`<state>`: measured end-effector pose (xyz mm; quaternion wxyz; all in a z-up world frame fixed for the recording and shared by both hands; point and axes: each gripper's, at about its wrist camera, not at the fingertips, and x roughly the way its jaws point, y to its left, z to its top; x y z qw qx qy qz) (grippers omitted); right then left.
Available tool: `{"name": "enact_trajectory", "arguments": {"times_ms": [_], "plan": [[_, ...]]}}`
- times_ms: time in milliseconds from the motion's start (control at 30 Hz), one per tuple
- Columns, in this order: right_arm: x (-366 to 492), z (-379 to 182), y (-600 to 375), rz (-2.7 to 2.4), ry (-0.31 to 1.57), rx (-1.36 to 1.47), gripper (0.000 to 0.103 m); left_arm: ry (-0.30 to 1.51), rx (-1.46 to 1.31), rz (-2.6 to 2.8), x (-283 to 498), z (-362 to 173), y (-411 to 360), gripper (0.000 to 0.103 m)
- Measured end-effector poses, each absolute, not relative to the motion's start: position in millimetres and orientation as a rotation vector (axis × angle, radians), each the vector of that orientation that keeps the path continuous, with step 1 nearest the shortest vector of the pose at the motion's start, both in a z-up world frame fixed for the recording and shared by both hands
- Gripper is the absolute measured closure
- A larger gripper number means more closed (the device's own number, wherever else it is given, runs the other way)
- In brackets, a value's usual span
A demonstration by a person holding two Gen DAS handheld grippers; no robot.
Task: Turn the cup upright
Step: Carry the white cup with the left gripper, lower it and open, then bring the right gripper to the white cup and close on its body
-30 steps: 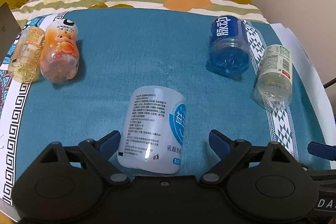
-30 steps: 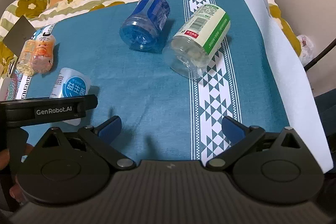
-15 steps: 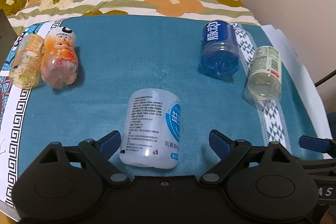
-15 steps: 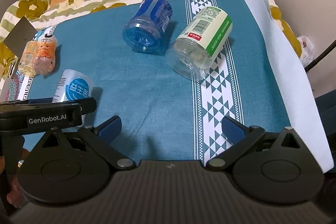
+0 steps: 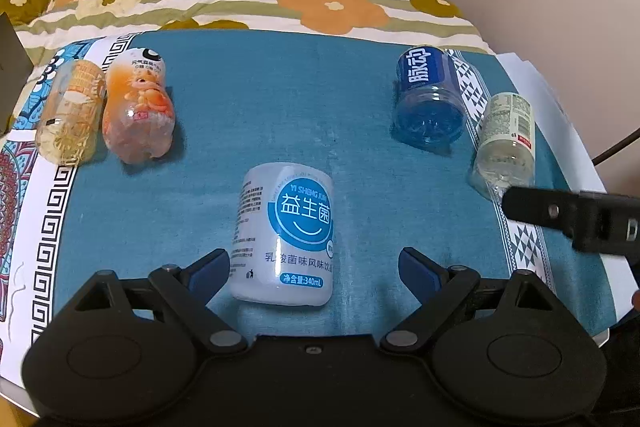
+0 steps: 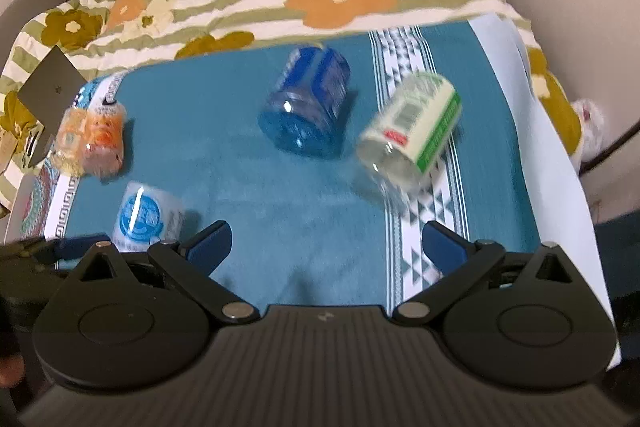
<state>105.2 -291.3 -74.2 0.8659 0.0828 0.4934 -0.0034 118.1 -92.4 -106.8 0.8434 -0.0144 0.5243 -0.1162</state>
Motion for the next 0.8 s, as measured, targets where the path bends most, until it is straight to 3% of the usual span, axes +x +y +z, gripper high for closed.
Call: {"name": "enact_trajectory", "arguments": {"times_ms": [400, 633, 800], "plan": [[131.3, -58.4, -254.3, 0.085, 1.043, 0.161, 0.0, 1.091, -0.04, -0.244, 102.9, -87.4, -59.0, 0.009], [161.5, -54.6, -219.5, 0.211, 1.125, 0.237, 0.0, 1.059, -0.05, -0.187, 78.2, -73.7, -17.4, 0.001], [180.0, -68.1, -186.4, 0.247, 1.193, 0.273, 0.0, 1.063, -0.077, -0.131, 69.7, -76.8, 8.4, 0.0]]}}
